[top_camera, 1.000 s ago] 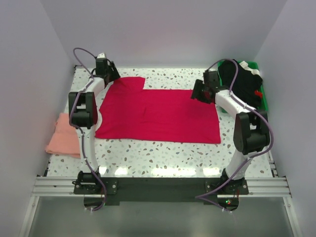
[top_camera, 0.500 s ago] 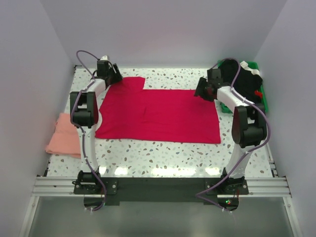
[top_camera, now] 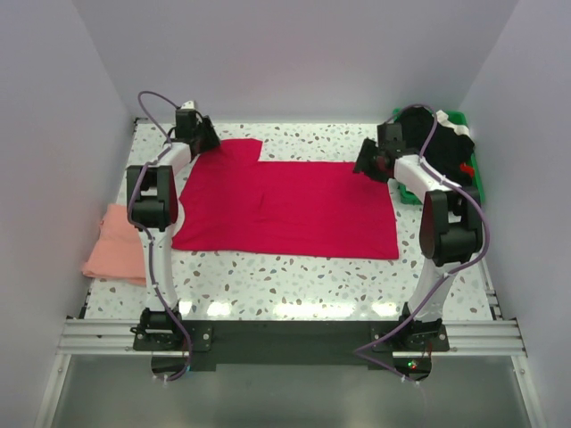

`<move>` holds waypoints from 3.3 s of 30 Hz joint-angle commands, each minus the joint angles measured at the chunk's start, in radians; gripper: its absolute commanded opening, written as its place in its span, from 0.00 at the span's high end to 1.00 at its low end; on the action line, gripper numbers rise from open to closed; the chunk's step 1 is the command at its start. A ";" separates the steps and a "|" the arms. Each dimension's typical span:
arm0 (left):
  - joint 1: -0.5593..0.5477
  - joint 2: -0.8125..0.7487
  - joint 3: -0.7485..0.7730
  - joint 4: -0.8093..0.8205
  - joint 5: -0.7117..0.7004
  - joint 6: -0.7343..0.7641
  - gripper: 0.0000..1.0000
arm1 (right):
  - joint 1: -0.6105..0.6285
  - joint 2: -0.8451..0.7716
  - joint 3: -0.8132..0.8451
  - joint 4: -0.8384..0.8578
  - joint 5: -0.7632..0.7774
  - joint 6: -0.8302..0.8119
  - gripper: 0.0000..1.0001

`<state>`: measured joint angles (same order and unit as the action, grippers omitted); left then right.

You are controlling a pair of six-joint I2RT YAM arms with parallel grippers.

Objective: Fold and stack the t-shirts
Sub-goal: Fold the tshirt

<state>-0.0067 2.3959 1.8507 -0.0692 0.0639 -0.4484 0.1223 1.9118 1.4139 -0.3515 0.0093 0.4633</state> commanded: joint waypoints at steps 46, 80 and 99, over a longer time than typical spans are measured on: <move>0.001 -0.081 -0.033 0.169 0.244 -0.036 1.00 | -0.042 0.386 0.482 -0.069 0.348 -0.097 0.46; 0.001 -0.093 -0.027 0.198 0.243 -0.069 1.00 | -0.046 0.394 0.537 -0.168 0.368 -0.071 1.00; 0.007 -0.089 0.098 0.120 0.185 -0.030 1.00 | -0.098 0.245 0.461 -0.152 0.271 -0.048 1.00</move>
<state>-0.0067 2.3672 1.9320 0.0463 0.2710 -0.5041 0.0292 2.2738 1.8950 -0.5209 0.2943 0.4042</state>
